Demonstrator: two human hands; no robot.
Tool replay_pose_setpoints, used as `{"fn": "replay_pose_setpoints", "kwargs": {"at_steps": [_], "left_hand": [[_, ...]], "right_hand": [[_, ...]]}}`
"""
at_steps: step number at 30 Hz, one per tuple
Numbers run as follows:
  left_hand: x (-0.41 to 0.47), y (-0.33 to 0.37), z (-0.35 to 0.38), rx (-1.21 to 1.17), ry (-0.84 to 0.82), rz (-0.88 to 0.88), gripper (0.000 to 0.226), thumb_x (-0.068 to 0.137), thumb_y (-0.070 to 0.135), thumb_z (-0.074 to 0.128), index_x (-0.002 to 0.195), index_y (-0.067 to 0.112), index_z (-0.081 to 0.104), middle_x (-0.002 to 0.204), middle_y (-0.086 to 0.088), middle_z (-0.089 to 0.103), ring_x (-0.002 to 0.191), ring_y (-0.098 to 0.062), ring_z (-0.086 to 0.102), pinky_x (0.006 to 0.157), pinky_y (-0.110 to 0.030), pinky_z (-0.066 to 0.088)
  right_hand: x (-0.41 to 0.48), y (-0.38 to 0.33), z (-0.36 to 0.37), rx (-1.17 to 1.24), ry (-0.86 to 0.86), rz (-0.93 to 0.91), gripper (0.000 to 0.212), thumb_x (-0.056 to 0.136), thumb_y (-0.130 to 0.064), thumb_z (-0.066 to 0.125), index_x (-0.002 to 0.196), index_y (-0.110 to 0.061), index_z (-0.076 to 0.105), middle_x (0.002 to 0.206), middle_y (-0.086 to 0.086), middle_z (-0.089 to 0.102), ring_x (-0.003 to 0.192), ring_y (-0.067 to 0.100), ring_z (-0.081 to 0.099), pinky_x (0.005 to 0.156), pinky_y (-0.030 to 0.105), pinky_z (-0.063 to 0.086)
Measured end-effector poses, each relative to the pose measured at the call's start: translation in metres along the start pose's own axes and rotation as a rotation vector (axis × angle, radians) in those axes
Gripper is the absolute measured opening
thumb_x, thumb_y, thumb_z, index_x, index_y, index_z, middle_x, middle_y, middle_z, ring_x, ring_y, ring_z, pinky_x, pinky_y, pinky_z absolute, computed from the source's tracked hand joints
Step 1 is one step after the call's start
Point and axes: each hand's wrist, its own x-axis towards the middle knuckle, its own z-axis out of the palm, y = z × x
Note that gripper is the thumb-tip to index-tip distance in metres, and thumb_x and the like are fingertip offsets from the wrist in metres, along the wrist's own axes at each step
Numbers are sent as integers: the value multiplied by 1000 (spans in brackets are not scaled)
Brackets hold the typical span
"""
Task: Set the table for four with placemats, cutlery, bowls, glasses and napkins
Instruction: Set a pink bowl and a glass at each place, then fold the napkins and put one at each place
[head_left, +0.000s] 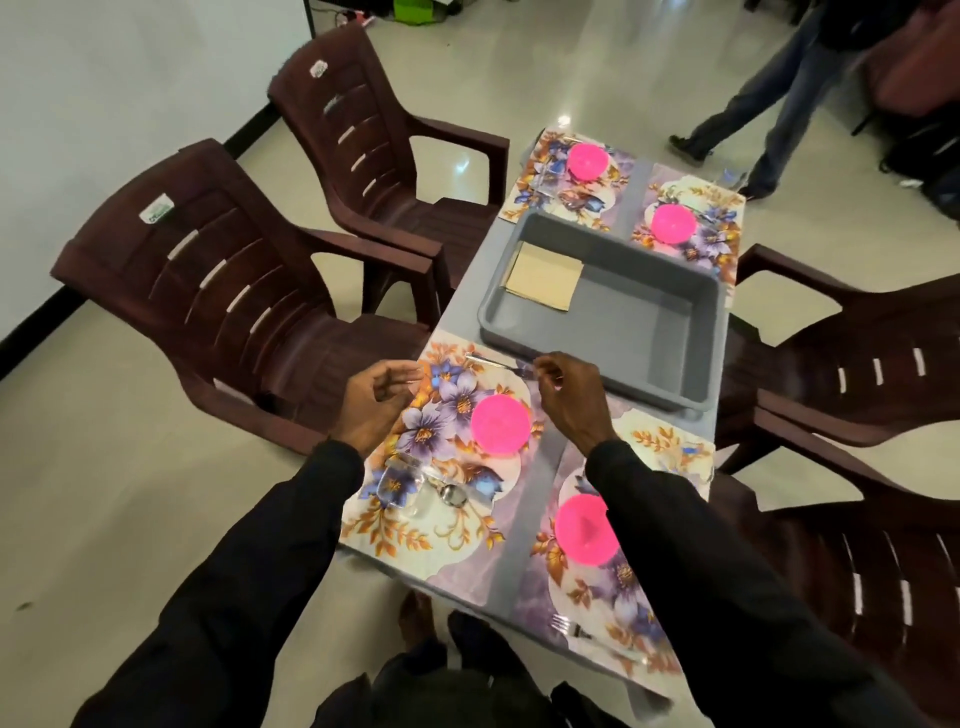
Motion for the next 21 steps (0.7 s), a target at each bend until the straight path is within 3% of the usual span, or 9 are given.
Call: {"fn": "replay_pose_setpoints", "kwargs": {"at_steps": [4,12,16,21], "left_hand": [[44,9,15,13,-33,-21,27,97,-3,62,123,0,65,115,-6,74,106,-16,71,91,-26,58],[109,23,53,-42,42,-74,33,93,-1,68,125,-4,64,119,-20,71,107,-23,71,95,-31,58],[135,19,68,-81,66,-113,30,93,-1,68,123,0,66,116,-15,73,108,-29,71,97,-39,57],[157,10,78,-109,94,-185,25,96,-1,65,120,4,67,111,-9,76,100,-25,73,93,-41,59]], "right_hand": [[47,24,-6,-48,-9,68,19,100,-11,57,106,-7,74,106,9,75,94,21,69,88,26,54],[138,74,1,-142,-46,115,22,99,-12,55,108,-6,73,106,13,75,93,28,69,85,36,57],[181,108,15,-256,-93,71,21,97,-11,56,110,-6,72,109,14,73,97,33,69,85,40,57],[220,146,38,-413,-246,3,21,93,-9,61,113,-3,66,113,17,67,104,37,62,84,42,53]]}}
